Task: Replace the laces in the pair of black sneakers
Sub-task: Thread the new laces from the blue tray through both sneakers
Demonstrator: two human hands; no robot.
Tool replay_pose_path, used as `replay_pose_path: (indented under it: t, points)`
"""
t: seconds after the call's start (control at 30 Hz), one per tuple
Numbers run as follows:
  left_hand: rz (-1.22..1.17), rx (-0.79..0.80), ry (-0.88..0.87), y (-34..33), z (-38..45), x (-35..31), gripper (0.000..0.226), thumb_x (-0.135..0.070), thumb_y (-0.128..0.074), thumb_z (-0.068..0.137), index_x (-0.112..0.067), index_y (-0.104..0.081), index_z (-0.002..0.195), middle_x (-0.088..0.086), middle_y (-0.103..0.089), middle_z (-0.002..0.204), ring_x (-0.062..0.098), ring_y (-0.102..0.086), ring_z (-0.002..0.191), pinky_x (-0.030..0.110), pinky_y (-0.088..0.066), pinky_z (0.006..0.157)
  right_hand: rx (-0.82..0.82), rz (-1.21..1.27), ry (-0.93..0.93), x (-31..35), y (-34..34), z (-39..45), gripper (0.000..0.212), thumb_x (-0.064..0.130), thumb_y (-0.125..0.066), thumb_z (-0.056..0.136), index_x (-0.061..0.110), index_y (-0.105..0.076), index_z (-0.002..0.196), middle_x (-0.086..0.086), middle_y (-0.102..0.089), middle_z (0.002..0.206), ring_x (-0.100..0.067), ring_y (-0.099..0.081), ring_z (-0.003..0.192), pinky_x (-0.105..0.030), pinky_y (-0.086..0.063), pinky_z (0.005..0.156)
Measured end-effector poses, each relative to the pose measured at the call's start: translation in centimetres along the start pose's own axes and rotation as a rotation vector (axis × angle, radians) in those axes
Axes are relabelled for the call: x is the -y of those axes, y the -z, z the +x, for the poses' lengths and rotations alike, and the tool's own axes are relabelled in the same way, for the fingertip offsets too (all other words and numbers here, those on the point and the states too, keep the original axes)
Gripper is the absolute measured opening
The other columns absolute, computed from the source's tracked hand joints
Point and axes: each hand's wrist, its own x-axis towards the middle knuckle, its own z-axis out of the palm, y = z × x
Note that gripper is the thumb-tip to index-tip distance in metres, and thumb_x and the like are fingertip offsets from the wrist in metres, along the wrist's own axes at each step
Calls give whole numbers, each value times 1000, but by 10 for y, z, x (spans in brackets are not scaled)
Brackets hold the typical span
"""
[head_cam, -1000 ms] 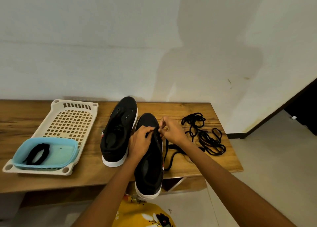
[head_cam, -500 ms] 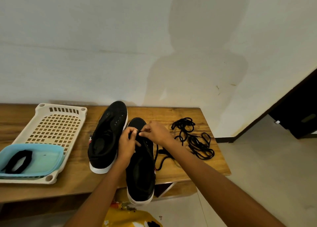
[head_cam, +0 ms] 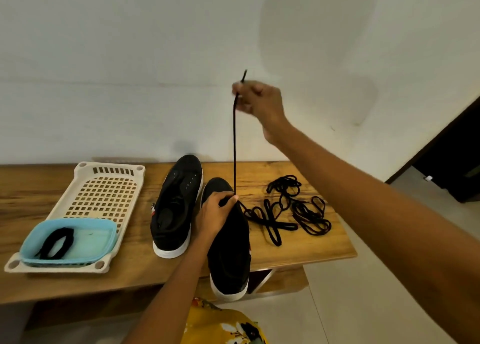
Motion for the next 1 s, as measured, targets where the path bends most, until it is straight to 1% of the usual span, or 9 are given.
replay_pose_path:
  t: [0.1, 0.17, 0.3, 0.4, 0.53, 0.6, 0.7, 0.8, 1.0]
  points:
    - [75, 40, 21, 3, 4, -4, 29, -37, -52, 93, -26, -60, 119, -6, -55, 124, 16, -53, 112, 28, -38, 80, -144, 404, 72, 39, 7, 20, 9, 7, -59, 92, 4, -65, 87, -7, -63, 76, -18, -59, 65, -25, -55, 67]
    - [108, 57, 31, 4, 6, -5, 23, -33, -53, 92, -28, -61, 113, -6, -56, 119, 17, -55, 107, 31, -44, 84, -195, 441, 86, 45, 17, 24, 8, 8, -58, 93, 4, -64, 89, -7, -62, 77, -18, -59, 65, -26, -55, 68]
    - [61, -18, 4, 5, 6, 2, 17, -21, -59, 90, -26, -69, 102, -4, -64, 109, 16, -61, 99, 41, -52, 84, -139, -35, -110, 0, 30, 1, 17, 9, -53, 95, -1, -65, 102, -3, -57, 74, -10, -46, 53, -17, -43, 48]
    - [38, -89, 26, 6, 4, -6, 18, -24, -61, 89, -23, -71, 104, -2, -70, 104, 19, -65, 94, 38, -54, 80, 115, -432, -295, -55, 30, -39, 22, 15, -48, 99, 2, -63, 107, 0, -62, 83, -8, -45, 53, -16, -39, 47]
    - [276, -170, -47, 10, 3, -24, 19, -31, -58, 91, -21, -72, 100, 0, -70, 93, 20, -63, 91, 29, -46, 67, 170, -374, -501, -110, 24, -81, 14, 17, -42, 101, 8, -53, 98, -2, -61, 98, -10, -55, 58, -20, -45, 50]
    - [283, -204, -60, 15, 4, -31, 19, -32, -59, 90, -20, -72, 98, 2, -70, 89, 21, -64, 87, 29, -45, 66, 184, -432, -556, -133, 26, -94, 16, 17, -40, 102, 9, -47, 90, -3, -56, 90, -13, -54, 62, -23, -46, 52]
    - [78, -186, -32, 22, 15, -43, 15, -25, -63, 88, -16, -73, 95, 3, -72, 85, 18, -67, 81, 30, -52, 73, 196, -461, -546, -163, 30, -113, 15, 16, -42, 101, 9, -45, 88, -3, -48, 75, -14, -47, 64, -27, -40, 57]
    - [-195, -143, -5, 26, 24, -58, 17, -16, -66, 87, -7, -72, 101, 7, -73, 90, 17, -69, 80, 30, -54, 83, 190, -432, -522, -179, 34, -126, 16, 15, -43, 101, 12, -45, 85, -1, -48, 78, -13, -45, 70, -27, -36, 63]
    - [-542, -9, -57, 27, 19, -80, 18, -5, -64, 86, 1, -68, 102, 1, -69, 80, 6, -65, 66, 17, -55, 73, 145, -456, -456, -176, 36, -122, 27, 13, -46, 99, 20, -49, 73, -1, -52, 74, -16, -50, 71, -29, -39, 64]
